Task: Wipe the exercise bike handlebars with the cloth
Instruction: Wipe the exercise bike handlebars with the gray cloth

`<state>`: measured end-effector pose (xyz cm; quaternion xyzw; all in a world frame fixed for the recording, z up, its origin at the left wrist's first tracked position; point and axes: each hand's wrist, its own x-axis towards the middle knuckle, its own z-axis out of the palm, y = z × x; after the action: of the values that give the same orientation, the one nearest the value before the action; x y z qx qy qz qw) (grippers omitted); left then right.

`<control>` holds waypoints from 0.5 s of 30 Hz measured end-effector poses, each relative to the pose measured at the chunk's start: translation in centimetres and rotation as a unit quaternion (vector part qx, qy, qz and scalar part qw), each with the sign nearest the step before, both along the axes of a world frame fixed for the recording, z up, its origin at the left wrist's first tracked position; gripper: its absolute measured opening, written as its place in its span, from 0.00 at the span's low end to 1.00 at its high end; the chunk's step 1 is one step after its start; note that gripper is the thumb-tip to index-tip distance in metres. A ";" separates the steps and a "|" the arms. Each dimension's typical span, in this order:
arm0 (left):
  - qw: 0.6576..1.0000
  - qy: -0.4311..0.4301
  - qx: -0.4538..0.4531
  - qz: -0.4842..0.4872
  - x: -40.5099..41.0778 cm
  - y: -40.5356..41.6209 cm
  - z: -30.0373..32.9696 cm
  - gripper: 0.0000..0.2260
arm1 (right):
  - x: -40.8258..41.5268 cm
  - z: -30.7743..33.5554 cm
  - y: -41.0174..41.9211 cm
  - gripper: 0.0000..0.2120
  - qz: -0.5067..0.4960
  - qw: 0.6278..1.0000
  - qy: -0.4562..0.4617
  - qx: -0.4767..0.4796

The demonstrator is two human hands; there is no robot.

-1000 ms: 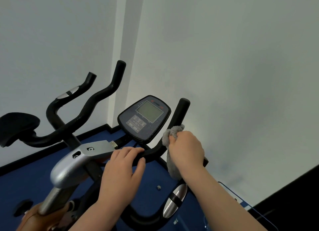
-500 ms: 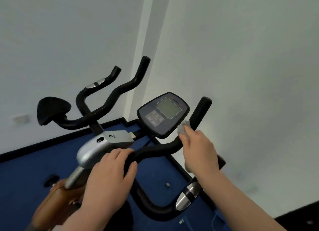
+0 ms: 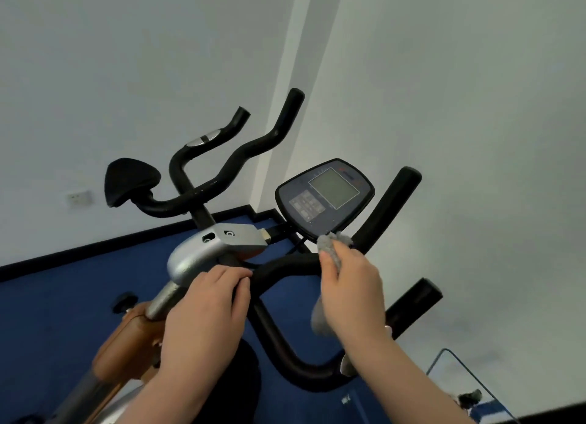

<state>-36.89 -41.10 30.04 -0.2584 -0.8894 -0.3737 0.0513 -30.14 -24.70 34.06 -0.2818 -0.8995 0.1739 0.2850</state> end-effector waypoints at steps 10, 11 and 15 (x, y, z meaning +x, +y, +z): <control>0.993 -0.079 0.075 0.053 1.4 -2.1 -1.8 0.09 | -1.7 3.1 1.4 0.12 0.101 0.983 -0.103 0.110; 0.989 -0.090 0.095 0.062 1.6 -2.2 -2.0 0.08 | -1.3 3.1 1.7 0.15 0.079 0.982 -0.105 0.135; 0.985 -0.091 0.122 0.079 1.8 -2.2 -2.4 0.07 | -1.9 0.0 -1.4 0.20 0.084 0.986 -0.095 0.106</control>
<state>-35.05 -43.34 27.66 -0.1438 -0.8558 -0.4959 0.0312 -31.99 -26.06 34.03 -0.1881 -0.9564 0.0731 0.2113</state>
